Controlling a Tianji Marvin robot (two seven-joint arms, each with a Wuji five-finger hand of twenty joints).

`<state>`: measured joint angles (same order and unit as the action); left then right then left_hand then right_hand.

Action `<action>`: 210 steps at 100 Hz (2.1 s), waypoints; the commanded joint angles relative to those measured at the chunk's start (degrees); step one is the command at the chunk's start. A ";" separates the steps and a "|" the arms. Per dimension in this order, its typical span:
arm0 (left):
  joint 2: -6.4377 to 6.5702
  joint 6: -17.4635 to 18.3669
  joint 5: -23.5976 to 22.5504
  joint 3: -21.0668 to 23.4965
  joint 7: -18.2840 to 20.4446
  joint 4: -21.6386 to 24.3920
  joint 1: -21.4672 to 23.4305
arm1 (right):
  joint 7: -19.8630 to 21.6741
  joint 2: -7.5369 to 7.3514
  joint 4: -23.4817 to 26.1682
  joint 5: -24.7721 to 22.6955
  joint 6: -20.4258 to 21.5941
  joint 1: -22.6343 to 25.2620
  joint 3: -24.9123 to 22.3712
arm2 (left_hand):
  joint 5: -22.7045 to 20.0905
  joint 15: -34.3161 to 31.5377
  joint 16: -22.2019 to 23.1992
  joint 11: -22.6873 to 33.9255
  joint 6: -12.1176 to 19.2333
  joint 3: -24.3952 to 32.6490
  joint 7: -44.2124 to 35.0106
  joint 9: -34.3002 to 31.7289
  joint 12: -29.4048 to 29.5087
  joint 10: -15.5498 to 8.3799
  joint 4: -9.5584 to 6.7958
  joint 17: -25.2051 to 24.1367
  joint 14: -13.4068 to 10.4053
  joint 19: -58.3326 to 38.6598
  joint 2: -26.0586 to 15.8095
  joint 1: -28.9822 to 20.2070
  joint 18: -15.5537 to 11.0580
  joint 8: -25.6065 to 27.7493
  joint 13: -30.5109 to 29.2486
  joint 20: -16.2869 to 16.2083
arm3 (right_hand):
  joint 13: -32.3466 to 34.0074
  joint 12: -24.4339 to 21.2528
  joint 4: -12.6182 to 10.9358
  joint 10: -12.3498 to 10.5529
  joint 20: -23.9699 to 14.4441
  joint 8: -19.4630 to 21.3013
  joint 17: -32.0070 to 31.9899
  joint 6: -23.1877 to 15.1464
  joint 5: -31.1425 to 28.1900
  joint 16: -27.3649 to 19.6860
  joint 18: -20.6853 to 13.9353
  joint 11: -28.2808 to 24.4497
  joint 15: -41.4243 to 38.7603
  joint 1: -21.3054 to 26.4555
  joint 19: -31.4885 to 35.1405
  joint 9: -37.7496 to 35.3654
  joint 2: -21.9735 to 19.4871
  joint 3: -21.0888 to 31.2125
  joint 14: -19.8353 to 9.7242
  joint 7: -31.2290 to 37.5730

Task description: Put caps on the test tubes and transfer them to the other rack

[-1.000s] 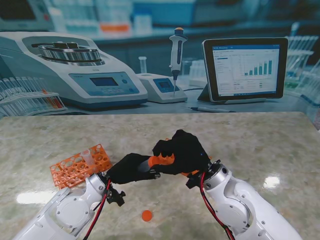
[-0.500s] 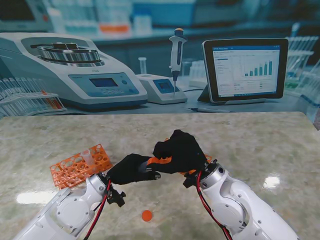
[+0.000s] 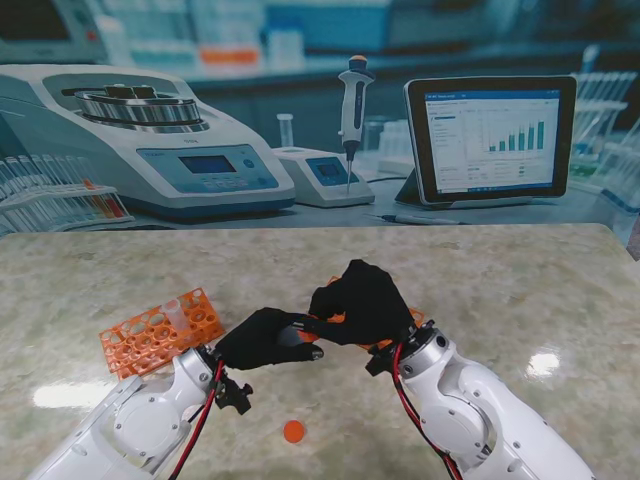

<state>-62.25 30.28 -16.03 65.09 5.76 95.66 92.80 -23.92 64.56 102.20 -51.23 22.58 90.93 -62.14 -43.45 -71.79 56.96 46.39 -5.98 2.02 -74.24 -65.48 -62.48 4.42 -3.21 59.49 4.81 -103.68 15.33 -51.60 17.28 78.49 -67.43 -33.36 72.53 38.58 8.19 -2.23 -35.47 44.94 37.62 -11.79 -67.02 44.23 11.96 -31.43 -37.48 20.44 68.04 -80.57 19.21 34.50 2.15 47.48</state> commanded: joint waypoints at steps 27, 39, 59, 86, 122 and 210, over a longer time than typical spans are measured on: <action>-0.17 -0.24 0.03 0.13 0.25 0.84 0.13 | -1.92 0.15 1.88 -1.75 -0.23 3.43 -2.15 | -0.18 -1.77 0.43 0.31 -0.21 1.87 -3.15 -0.31 -0.09 -4.86 0.21 1.59 -2.12 -3.68 -5.46 -2.02 -0.01 2.15 -0.07 1.29 | -7.73 -2.60 -2.52 1.23 -0.21 -4.31 -8.03 -0.79 9.96 -2.16 1.00 6.99 6.71 -1.55 -3.35 10.22 -1.29 0.41 0.74 -11.53; -0.18 -0.32 0.01 0.13 0.25 0.87 0.13 | -3.03 -0.02 2.58 -3.20 0.41 4.62 -3.16 | -0.22 -1.82 0.39 0.30 -0.20 1.88 -3.16 -0.31 -0.12 -4.86 0.21 1.60 -2.11 -4.05 -5.42 -2.11 -0.40 2.17 -0.06 1.19 | -9.97 -3.62 -2.42 1.45 -0.07 -5.80 -9.69 1.30 14.93 -2.58 1.27 9.59 8.52 -1.84 -4.34 14.86 1.08 0.98 0.28 -15.33; -0.18 -0.32 -0.02 0.10 0.21 0.88 0.11 | -5.20 -0.53 3.49 -6.68 1.88 6.25 -4.14 | -0.18 -1.85 0.36 0.29 -0.19 1.84 -3.14 -0.30 -0.15 -4.87 0.22 1.59 -2.11 -4.12 -5.42 -2.10 -0.55 2.20 -0.05 1.20 | -12.09 -5.09 -1.82 1.19 -0.39 -7.42 -11.08 2.72 20.05 -2.76 1.16 11.96 10.25 -4.27 -5.21 19.55 8.62 4.75 -0.47 -19.18; -0.18 -0.36 -0.02 0.04 0.24 0.91 0.10 | -8.59 -1.32 3.58 -11.58 1.46 6.03 -2.97 | -0.20 -1.87 0.31 0.32 -0.22 1.84 -3.13 -0.23 -0.22 -4.87 0.20 1.58 -2.11 -4.13 -5.36 -2.11 -0.57 2.21 -0.05 1.24 | -12.14 -5.00 -1.42 0.99 -0.73 -7.09 -11.15 2.50 20.53 -2.43 0.89 11.52 10.19 0.98 -5.34 19.85 19.26 8.60 -1.47 -18.76; -0.16 -0.25 0.09 0.02 0.32 0.82 0.05 | -7.89 -1.29 2.66 -11.20 0.63 4.40 -1.35 | -0.18 -1.87 0.28 0.32 -0.23 1.86 -3.13 -0.21 -0.25 -4.85 0.19 1.57 -2.12 -4.08 -5.41 -2.14 -0.49 2.21 -0.02 1.30 | -9.49 -2.40 3.82 -0.66 -1.55 -8.77 -9.48 -1.76 19.67 -1.74 0.29 8.08 8.65 12.42 -4.30 15.65 20.75 5.18 -2.31 -8.90; -0.14 -0.19 0.15 -0.11 0.41 0.79 -0.07 | -7.36 -0.38 0.72 -7.49 -0.52 2.28 0.18 | -0.13 -1.82 0.26 0.29 -0.16 1.81 -3.12 -0.13 -0.28 -4.91 0.18 1.55 -2.10 -3.97 -5.36 -2.14 -0.38 2.20 0.08 1.40 | 1.16 -0.26 5.37 -2.27 -2.06 -16.85 -2.91 -8.86 10.90 -0.76 -0.55 3.72 1.75 15.82 0.08 2.27 14.68 1.17 -2.77 6.89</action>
<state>-62.29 30.03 -15.94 65.24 5.80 95.87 92.66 -31.41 63.74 103.53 -58.83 22.63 93.27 -62.39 -43.45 -71.91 56.96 46.39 -5.96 2.02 -74.24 -64.94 -62.48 4.33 -3.21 59.49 4.81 -103.67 15.16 -51.60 17.28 78.57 -66.85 -33.34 71.29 38.76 13.87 -2.42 -36.23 26.80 34.35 -9.56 -49.00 42.79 12.10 -26.66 -33.45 31.87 66.40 -76.44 39.53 32.31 0.53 42.93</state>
